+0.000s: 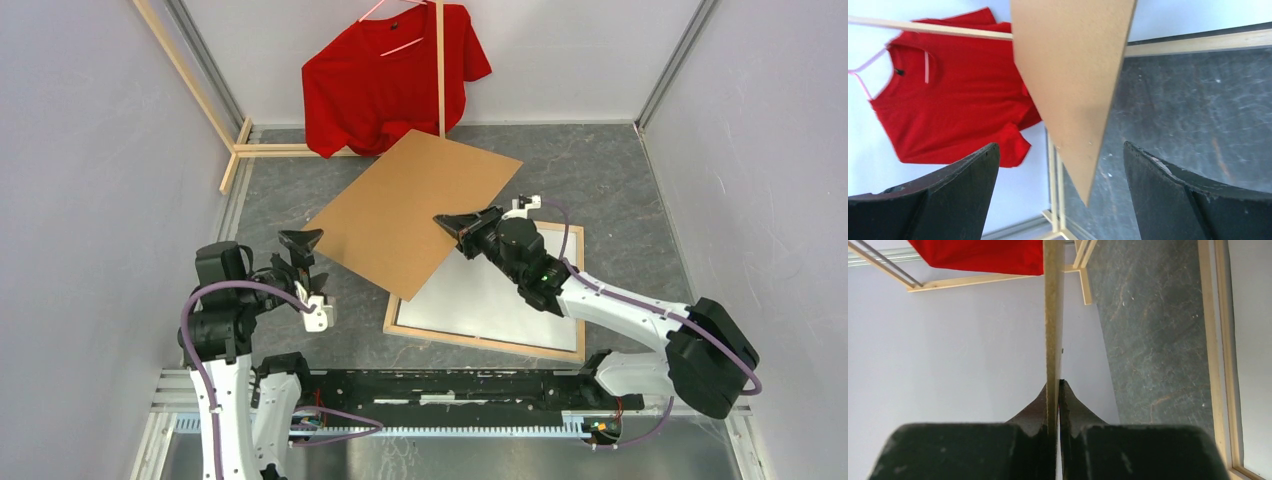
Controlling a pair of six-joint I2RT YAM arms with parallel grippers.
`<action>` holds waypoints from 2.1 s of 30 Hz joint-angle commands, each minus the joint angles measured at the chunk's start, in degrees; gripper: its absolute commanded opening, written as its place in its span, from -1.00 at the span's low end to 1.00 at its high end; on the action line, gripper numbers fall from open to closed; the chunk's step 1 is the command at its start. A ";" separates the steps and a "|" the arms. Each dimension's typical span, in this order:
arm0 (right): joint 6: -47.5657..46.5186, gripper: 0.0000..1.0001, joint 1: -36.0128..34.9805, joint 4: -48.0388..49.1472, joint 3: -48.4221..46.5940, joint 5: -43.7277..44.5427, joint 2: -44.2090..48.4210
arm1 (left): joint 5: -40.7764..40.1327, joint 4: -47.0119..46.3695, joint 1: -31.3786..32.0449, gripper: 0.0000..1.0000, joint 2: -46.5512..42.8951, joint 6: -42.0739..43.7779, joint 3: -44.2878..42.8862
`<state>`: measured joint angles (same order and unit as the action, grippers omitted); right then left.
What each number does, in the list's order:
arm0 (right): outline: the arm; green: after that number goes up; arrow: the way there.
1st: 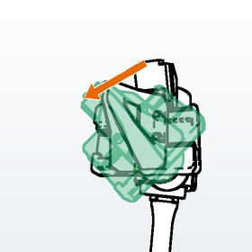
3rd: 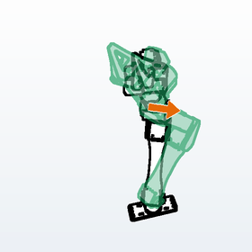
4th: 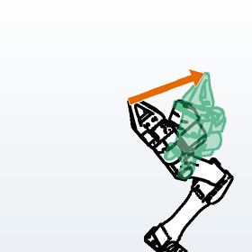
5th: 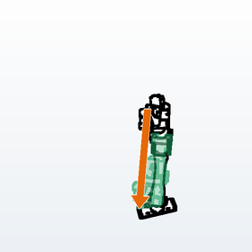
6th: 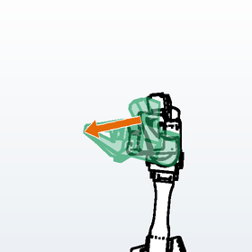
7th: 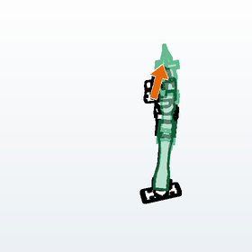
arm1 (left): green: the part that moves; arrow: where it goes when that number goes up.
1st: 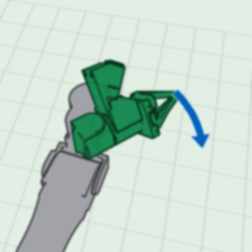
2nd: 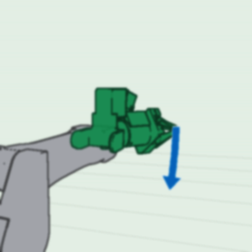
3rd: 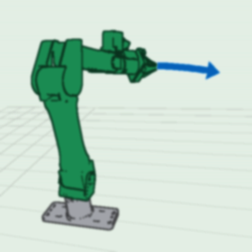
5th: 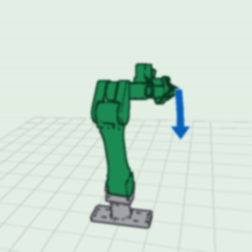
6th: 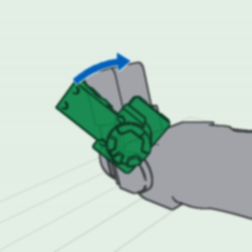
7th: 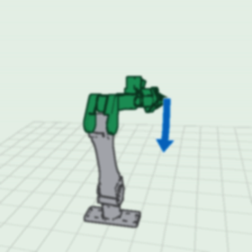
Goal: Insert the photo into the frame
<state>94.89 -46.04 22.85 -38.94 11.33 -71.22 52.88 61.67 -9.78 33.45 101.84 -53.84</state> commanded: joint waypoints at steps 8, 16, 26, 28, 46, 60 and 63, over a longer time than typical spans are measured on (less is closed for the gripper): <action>5.88 -0.88 -1.96 8.68 -6.01 1.85 -2.89 | 2.49 -2.84 0.01 0.90 1.36 18.95 3.82; 5.91 -0.91 -2.93 8.90 -7.48 1.71 -4.05 | 3.63 -2.80 -0.08 0.89 2.50 23.21 4.18; 4.77 -0.79 -7.75 8.92 -10.99 0.26 -7.33 | 6.02 -25.04 0.06 0.17 1.87 11.47 8.09; 3.38 -0.66 -8.04 7.83 -11.82 -0.57 -7.45 | 5.79 -26.45 0.07 -0.20 2.03 10.23 7.86; -78.47 0.96 5.50 -28.68 -23.08 -31.21 11.49 | 4.65 -30.88 0.02 -0.96 5.31 -24.18 -4.66; -140.56 0.68 5.50 -51.85 -43.36 -43.94 8.71 | 11.65 -4.19 0.04 -0.96 14.31 -20.81 -19.68; -144.09 0.57 5.27 -56.80 -48.18 -46.74 5.17 | 12.31 -4.19 0.05 -0.96 14.44 -22.80 -20.20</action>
<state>-37.28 -40.51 -22.70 -82.06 -30.39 -62.46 59.29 58.81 -9.76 48.45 81.08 -70.30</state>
